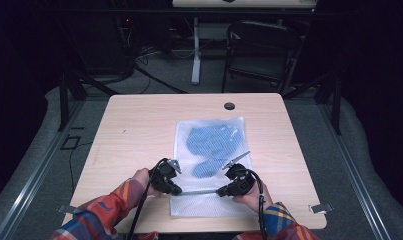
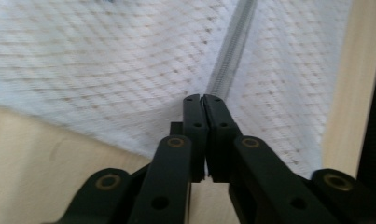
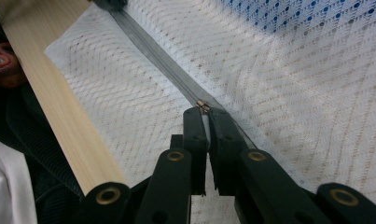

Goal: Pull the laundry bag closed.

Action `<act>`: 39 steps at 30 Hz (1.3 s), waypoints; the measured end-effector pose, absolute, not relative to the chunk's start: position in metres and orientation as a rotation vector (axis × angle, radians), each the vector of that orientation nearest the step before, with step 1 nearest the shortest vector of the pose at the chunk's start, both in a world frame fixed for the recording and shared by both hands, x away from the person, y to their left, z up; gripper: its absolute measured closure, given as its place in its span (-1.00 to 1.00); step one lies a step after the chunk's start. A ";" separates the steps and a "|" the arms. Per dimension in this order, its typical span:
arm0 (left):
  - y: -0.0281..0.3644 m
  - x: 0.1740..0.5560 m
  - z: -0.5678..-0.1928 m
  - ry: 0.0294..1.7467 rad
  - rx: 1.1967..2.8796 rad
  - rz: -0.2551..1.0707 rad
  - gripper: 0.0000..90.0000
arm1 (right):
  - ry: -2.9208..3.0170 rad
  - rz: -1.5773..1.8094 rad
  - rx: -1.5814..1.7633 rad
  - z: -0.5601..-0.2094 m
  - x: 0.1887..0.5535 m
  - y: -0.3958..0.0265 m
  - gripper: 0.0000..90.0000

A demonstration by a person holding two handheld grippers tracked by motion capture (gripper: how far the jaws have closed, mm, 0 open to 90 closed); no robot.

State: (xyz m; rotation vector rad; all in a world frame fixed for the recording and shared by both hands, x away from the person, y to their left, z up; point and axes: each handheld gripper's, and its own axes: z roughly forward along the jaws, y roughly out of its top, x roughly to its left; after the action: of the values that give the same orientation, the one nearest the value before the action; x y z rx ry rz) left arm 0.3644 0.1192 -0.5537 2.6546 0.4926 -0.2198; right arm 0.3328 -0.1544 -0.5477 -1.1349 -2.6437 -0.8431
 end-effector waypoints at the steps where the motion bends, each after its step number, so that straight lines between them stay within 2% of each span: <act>1: 0.120 0.365 -0.551 0.512 2.639 -0.199 1.00 | -2.653 -0.836 -1.128 -0.548 0.333 -0.154 0.92; 7: 0.108 0.357 -0.543 0.463 2.562 -0.132 1.00 | -2.641 -0.862 -1.148 -0.548 0.332 -0.152 0.92; 21: 0.053 0.344 -0.554 0.326 2.553 -0.086 1.00 | -2.659 -0.837 -1.130 -0.550 0.333 -0.152 0.92; 39: 0.051 0.344 -0.561 0.325 2.573 -0.084 1.00 | -2.691 -0.775 -1.109 -0.552 0.332 -0.154 0.92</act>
State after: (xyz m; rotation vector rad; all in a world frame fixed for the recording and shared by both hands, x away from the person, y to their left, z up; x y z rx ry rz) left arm 0.3437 0.0510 -0.5614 2.5733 0.3249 -0.0844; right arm 0.3322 -0.1536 -0.5516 -1.1093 -2.6914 -0.7748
